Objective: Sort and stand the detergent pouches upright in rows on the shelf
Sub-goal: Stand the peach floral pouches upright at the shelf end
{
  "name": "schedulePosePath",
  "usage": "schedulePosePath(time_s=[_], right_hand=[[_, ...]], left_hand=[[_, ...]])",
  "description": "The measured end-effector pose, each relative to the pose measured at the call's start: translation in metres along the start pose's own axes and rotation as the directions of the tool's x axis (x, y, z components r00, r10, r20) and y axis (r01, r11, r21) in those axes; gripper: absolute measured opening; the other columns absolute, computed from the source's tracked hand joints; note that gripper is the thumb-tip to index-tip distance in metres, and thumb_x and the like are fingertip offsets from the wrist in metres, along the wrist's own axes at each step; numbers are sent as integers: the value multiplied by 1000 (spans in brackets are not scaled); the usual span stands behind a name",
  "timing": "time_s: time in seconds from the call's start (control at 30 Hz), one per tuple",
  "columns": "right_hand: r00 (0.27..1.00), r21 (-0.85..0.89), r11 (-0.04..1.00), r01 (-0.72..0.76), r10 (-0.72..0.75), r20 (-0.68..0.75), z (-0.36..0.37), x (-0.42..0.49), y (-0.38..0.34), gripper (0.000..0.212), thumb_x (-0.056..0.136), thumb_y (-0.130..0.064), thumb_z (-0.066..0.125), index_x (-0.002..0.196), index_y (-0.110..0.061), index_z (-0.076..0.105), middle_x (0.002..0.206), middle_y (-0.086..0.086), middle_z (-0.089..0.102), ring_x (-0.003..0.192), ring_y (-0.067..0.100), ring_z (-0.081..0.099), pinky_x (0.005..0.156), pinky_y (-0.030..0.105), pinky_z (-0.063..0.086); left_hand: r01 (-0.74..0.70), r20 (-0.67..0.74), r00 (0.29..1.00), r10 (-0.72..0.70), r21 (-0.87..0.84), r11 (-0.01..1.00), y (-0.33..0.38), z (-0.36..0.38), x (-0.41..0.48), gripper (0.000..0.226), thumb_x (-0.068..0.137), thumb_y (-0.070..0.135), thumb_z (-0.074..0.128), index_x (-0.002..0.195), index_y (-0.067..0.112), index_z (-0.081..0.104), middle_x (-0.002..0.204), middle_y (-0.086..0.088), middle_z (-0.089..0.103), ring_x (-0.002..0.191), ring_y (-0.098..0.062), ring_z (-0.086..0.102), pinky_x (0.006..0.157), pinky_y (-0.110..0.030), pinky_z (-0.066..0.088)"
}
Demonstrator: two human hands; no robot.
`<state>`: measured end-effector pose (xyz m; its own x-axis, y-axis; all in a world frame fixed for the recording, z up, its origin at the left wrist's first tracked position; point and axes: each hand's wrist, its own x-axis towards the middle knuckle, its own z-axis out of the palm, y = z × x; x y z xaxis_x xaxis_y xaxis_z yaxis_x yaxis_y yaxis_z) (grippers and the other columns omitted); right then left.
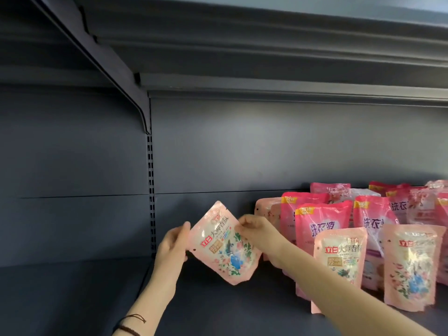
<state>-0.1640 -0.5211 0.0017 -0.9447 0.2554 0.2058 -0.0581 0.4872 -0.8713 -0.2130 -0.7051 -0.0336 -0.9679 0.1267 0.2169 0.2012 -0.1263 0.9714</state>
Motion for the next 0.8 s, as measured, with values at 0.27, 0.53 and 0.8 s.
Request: schedulePosePath(time_s=[0.27, 0.53, 0.8], right_hand=[[951, 384, 920, 77, 48, -307, 29, -22, -2, 15, 99, -19, 48, 97, -13, 61, 93, 0, 72, 83, 10, 71, 69, 29, 59], [887, 341, 897, 280, -106, -449, 2, -70, 12, 14, 98, -20, 51, 93, -15, 63, 87, -2, 73, 80, 9, 71, 66, 25, 57], [855, 306, 885, 350, -168, -491, -44, -108, 43, 15, 96, -13, 52, 88, -11, 65, 83, 5, 72, 79, 21, 68, 71, 37, 55]], left_hand=[[-24, 18, 999, 30, -277, 960, 2, 38, -12, 14, 95, 24, 55, 107, 20, 62, 104, 1, 72, 97, -15, 69, 74, -31, 54], [-46, 107, 991, 81, -295, 954, 10, 68, -40, 19, 93, 25, 56, 99, 7, 60, 97, -2, 74, 90, -17, 72, 78, -37, 56], [-46, 202, 973, 112, -304, 952, 20, 113, -86, 37, 83, 42, 55, 99, 10, 62, 100, -1, 75, 96, -17, 71, 89, -40, 52]])
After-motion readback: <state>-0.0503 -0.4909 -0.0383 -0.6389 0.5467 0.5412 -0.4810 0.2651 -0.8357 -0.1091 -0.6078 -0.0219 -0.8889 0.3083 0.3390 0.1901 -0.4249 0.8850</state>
